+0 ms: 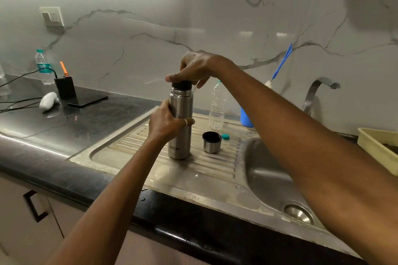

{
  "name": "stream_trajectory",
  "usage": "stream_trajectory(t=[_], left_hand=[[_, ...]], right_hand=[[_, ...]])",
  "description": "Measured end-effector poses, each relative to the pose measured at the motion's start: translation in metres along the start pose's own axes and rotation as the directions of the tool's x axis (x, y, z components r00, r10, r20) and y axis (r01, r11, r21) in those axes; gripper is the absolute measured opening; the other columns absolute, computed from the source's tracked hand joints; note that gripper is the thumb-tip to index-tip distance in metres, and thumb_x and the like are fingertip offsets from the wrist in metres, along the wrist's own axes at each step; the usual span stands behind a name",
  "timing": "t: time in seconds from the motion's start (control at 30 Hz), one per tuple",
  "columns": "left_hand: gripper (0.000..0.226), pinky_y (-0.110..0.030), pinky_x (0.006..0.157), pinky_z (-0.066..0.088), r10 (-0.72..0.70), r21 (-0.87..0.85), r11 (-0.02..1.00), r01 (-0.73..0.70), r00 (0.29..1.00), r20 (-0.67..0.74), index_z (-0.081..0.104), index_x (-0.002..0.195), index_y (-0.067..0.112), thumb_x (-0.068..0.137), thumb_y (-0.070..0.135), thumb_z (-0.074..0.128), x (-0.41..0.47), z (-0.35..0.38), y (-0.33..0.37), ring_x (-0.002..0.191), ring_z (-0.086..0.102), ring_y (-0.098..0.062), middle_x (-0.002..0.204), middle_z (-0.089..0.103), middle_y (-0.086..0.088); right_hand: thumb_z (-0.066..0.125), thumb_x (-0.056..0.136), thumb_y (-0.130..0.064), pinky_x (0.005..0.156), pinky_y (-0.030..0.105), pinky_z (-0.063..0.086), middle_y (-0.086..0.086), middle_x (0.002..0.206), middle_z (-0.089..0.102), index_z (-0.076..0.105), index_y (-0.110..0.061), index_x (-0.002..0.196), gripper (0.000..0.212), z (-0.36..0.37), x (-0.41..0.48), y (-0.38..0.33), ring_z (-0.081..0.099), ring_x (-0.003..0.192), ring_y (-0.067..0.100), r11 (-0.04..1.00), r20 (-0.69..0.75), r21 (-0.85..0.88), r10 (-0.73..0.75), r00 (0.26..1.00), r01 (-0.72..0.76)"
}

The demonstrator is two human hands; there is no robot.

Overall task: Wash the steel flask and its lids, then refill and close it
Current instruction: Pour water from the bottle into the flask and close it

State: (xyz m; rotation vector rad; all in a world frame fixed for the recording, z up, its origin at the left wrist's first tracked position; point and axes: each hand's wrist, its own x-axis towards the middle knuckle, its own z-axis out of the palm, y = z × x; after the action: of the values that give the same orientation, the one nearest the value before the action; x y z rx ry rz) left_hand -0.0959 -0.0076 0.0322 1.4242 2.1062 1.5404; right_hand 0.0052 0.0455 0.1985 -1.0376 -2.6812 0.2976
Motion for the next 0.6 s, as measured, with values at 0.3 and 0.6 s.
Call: stream_trajectory(t=[0.3, 0.6], left_hand=[[0.075, -0.034, 0.082, 0.047, -0.002, -0.001, 1.000, 0.002, 1.000, 0.003, 0.050, 0.132, 0.019, 0.071, 0.038, 0.090, 0.001, 0.000, 0.001, 0.100, 0.057, -0.020, 0.115, 0.061, -0.003], [0.073, -0.035, 0.082, 0.048, -0.003, 0.012, 1.000, 0.003, 1.000, 0.006, 0.051, 0.128, 0.019, 0.070, 0.037, 0.090, -0.001, -0.001, 0.003, 0.100, 0.058, -0.021, 0.108, 0.058, 0.001]], right_hand=[[0.062, 0.090, -0.007, 0.081, 0.030, 0.060, 0.003, 0.121, 0.062, 0.065, -0.017, 0.128, 0.038, -0.005, -0.006, 0.004, 0.061, 0.110, 0.017, 0.982, 0.071, 0.177, -0.078, 0.994, 0.064], [0.056, 0.097, -0.055, 0.066, 0.022, 0.051, 0.004, 0.109, 0.063, 0.064, -0.012, 0.120, 0.050, 0.019, -0.004, 0.010, 0.062, 0.095, 0.018, 0.998, -0.137, -0.051, -0.053, 0.989, 0.046]])
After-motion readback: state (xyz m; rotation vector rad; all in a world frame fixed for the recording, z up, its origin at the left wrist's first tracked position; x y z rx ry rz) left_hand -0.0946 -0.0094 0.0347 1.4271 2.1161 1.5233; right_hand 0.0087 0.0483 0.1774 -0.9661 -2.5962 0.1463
